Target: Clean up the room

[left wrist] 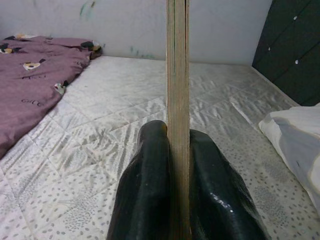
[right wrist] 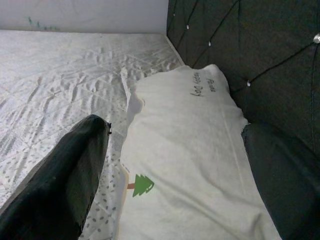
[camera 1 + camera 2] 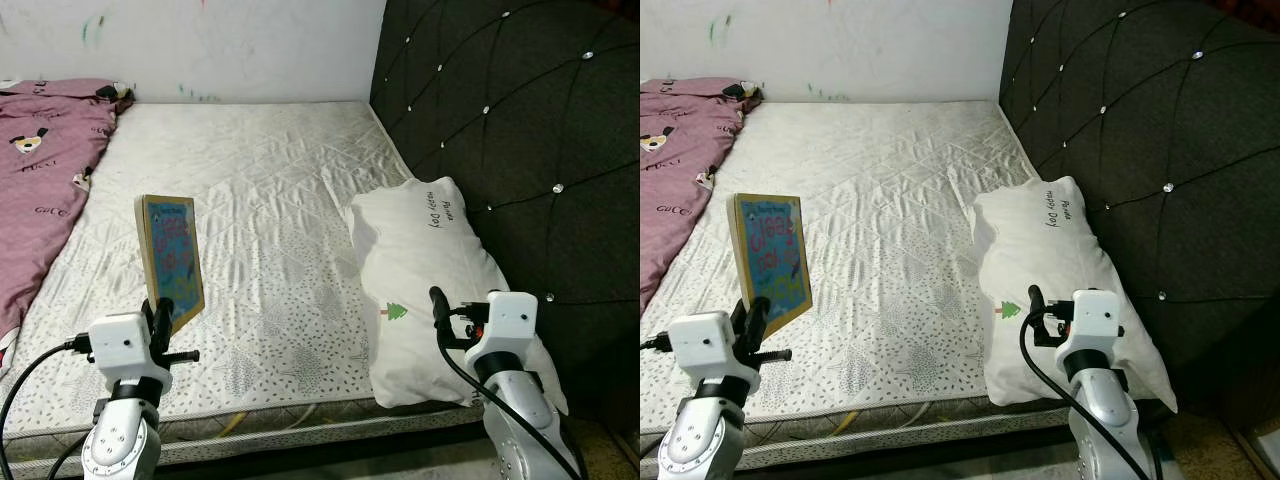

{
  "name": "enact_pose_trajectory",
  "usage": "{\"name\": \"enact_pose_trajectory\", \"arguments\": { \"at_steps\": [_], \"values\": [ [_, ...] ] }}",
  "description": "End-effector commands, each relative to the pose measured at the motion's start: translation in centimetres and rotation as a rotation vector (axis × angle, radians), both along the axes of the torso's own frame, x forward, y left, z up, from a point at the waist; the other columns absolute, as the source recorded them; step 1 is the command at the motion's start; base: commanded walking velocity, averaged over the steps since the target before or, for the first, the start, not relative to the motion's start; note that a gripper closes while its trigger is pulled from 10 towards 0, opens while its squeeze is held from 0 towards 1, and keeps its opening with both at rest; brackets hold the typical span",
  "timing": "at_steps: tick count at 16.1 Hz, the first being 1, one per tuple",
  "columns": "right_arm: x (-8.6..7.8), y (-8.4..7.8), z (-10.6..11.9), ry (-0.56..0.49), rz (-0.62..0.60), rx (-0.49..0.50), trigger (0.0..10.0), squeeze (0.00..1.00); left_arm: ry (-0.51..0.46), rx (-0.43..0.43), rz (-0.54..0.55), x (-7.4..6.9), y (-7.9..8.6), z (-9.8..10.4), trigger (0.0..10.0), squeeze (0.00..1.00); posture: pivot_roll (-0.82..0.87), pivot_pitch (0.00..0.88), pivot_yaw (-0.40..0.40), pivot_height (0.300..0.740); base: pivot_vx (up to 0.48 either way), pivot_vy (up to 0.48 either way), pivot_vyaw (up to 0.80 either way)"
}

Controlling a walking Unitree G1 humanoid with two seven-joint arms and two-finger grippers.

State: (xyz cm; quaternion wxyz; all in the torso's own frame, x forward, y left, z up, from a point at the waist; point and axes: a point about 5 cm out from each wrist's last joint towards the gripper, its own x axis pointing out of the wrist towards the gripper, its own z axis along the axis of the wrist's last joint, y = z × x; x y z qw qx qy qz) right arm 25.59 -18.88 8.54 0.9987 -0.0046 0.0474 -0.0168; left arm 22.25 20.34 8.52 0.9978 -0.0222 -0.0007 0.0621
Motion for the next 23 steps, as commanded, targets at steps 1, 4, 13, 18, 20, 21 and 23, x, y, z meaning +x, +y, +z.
{"name": "enact_pose_trajectory", "arguments": {
  "at_steps": [1, 4, 13, 18, 20, 21, 23],
  "values": [
    [0.37, -0.19, 0.2, -0.013, -0.01, 0.0, 10.0, 0.0, -0.044, 0.021, 0.009, 0.41, 0.15, 0.83, 10.0, 0.0, 0.02, 0.01, -0.021, 0.74, 0.0, 0.0, 0.0],
    [0.96, 0.26, 0.3, -0.015, 0.009, 0.011, 10.0, 0.0, -0.032, 0.028, 0.026, 0.63, 0.28, 0.53, 10.0, 0.0, 0.03, 0.0, -0.03, 0.74, 0.0, 0.0, 0.0],
    [1.17, 0.48, 0.22, -0.01, 0.043, -0.016, 10.0, 0.0, -0.016, 0.02, 0.035, 0.49, 0.12, 0.23, 10.0, 0.0, 0.02, 0.02, -0.043, 0.74, 0.0, 0.0, 0.0],
    [1.04, 0.43, 0.06, -0.001, 0.045, -0.019, 10.0, 0.0, -0.005, 0.026, 0.058, 0.41, 0.4, 0.14, 10.0, 0.0, 0.02, 0.03, -0.044, 0.74, 0.0, 0.0, 0.0],
    [1.01, 0.61, -0.03, 0.002, 0.049, -0.016, 10.0, 0.0, -0.005, 0.028, 0.058, 0.35, 0.4, 0.16, 10.0, 0.0, 0.03, 0.032, -0.042, 0.74, 0.0, 0.0, 0.0],
    [1.0, 0.67, -0.06, 0.003, 0.051, -0.015, 10.0, 0.0, -0.004, 0.029, 0.058, 0.33, 0.43, 0.17, 10.0, 0.0, 0.02, 0.033, -0.042, 0.74, 0.0, 0.0, 0.0],
    [1.02, 0.71, -0.11, 0.006, 0.055, -0.014, 10.0, 0.0, -0.001, 0.03, 0.056, 0.35, 0.42, 0.18, 10.0, 0.0, 0.02, 0.034, -0.042, 0.74, 0.0, 0.0, 0.0]
  ]
}}
